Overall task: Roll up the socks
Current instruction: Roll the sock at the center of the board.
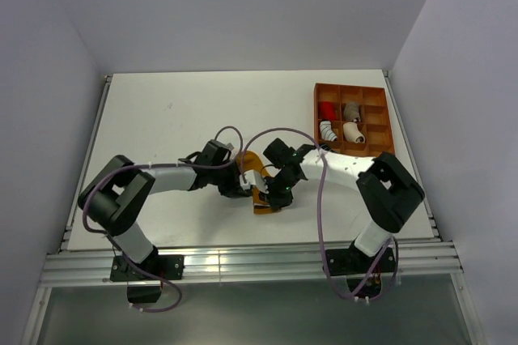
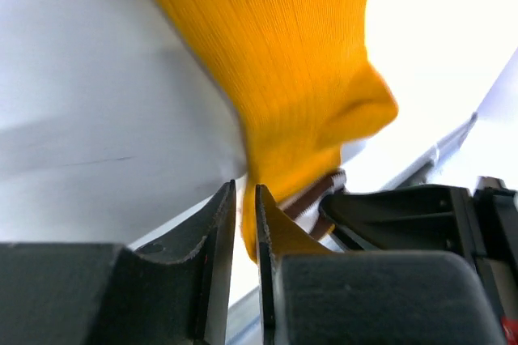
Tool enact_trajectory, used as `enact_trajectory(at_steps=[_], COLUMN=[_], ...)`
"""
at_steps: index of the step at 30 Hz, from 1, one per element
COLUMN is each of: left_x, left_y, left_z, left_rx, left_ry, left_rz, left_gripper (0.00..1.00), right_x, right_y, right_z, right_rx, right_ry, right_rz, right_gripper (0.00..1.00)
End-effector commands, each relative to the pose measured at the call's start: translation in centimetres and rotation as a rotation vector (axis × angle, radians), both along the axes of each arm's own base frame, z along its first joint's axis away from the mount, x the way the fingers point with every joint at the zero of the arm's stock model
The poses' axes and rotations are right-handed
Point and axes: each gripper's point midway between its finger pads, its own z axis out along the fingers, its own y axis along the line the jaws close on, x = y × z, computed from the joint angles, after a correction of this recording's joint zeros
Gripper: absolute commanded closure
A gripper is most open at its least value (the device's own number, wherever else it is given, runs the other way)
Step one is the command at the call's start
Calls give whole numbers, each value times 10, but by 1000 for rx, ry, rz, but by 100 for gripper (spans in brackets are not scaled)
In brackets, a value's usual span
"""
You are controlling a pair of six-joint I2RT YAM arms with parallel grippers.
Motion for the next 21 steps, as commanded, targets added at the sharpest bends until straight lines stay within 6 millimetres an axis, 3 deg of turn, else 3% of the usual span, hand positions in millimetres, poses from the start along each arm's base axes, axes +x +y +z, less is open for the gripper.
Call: enact_trajectory(at_steps=[1,5,9,11,12,14,15,21], left_x=[30,37,42,39,30,28,19,7], left_y=[11,22,27,29,30,27,27,8], left_z=[16,30,57,69,63,79,73,83], left_rx=[15,16,-17,-44,-45,-104,-114,-132], left_ry=[-173,-289,-447,-512,-519,-583,-586,-703], left_rz=[130,164,178,189,176,193,176,72], left_gripper=[78,77,78,78,77,77,76,68], right_x=[-28,-20,-10,-2,0,7,7,14], right_y=[-17,-13,-7,-7,-6,-5,-4,-5], right_z=[2,11,13,12,12,10,10,4], right_rx=[-54,-51,-57,-73,-74,-91,-94,-136], right_ry=[212,318,414,466,485,532,561,709], right_rz=[26,5,-23,-46,-56,-85,-90,-126], right_gripper=[78,78,78,78,78,78,78,78])
